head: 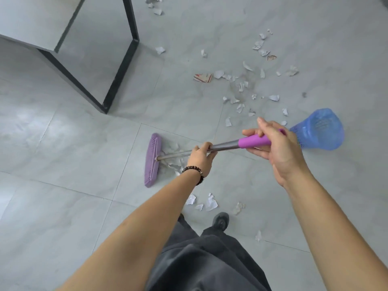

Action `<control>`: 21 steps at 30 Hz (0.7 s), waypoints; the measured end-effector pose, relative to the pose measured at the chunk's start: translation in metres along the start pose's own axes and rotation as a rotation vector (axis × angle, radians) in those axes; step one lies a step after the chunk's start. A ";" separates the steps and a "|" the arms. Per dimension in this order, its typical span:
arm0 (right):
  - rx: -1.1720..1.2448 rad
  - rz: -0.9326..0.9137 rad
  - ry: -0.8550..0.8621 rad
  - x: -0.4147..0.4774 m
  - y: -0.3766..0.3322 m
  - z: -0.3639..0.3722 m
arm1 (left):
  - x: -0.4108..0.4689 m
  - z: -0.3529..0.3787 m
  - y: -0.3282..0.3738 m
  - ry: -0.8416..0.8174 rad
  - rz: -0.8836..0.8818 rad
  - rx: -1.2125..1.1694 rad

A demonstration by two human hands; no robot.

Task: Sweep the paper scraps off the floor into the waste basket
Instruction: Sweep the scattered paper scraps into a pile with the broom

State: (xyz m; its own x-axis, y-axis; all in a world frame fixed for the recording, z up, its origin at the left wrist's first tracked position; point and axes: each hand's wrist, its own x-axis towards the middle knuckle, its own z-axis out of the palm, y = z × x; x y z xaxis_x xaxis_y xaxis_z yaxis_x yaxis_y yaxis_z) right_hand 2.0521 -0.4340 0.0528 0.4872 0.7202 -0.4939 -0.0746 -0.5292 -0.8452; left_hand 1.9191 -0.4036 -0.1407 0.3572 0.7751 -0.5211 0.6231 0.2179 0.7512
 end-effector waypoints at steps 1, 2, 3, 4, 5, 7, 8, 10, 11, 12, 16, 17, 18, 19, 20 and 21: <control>-0.021 -0.027 0.013 0.002 -0.009 -0.008 | 0.007 0.000 0.013 -0.026 0.030 0.027; -0.035 -0.045 0.025 0.005 -0.017 -0.015 | 0.013 -0.002 0.026 -0.049 0.061 0.072; -0.040 -0.057 0.033 0.009 -0.025 -0.023 | 0.018 -0.003 0.037 -0.061 0.093 0.126; -0.036 -0.063 0.032 0.013 -0.031 -0.031 | 0.021 -0.004 0.047 -0.055 0.122 0.173; -0.026 -0.065 0.023 0.019 -0.036 -0.039 | 0.024 -0.005 0.056 -0.036 0.145 0.212; 0.006 -0.051 -0.021 0.032 -0.042 -0.052 | 0.026 -0.006 0.067 0.021 0.160 0.266; 0.026 -0.036 -0.055 0.040 -0.043 -0.055 | 0.026 -0.006 0.067 0.051 0.146 0.281; 0.058 0.008 -0.131 0.057 -0.036 -0.055 | 0.027 -0.008 0.059 0.100 0.074 0.286; 0.068 0.034 -0.176 0.065 -0.029 -0.051 | 0.027 -0.009 0.050 0.128 0.026 0.277; 0.073 0.061 -0.225 0.074 -0.020 -0.045 | 0.026 -0.009 0.041 0.160 -0.033 0.259; 0.047 0.155 -0.451 0.100 0.021 -0.018 | 0.018 0.002 0.013 0.295 -0.323 0.147; 0.016 0.181 -0.513 0.103 0.033 -0.015 | 0.014 0.010 0.011 0.312 -0.388 0.113; -0.012 0.207 -0.570 0.106 0.045 -0.017 | 0.011 0.020 0.011 0.325 -0.436 0.086; -0.034 0.230 -0.611 0.108 0.056 -0.023 | 0.010 0.033 0.012 0.332 -0.469 0.072; -0.055 0.249 -0.631 0.110 0.065 -0.034 | 0.011 0.049 0.014 0.333 -0.497 0.061; -0.072 0.250 -0.633 0.115 0.071 -0.050 | 0.013 0.066 0.020 0.332 -0.513 0.050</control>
State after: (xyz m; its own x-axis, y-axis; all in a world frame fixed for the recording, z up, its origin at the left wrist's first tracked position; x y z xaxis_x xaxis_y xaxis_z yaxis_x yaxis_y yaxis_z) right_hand 2.1461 -0.4113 -0.0534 -0.1415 0.6842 -0.7154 -0.0504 -0.7267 -0.6851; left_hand 1.9821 -0.4288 -0.1590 -0.2276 0.7241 -0.6511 0.6933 0.5900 0.4138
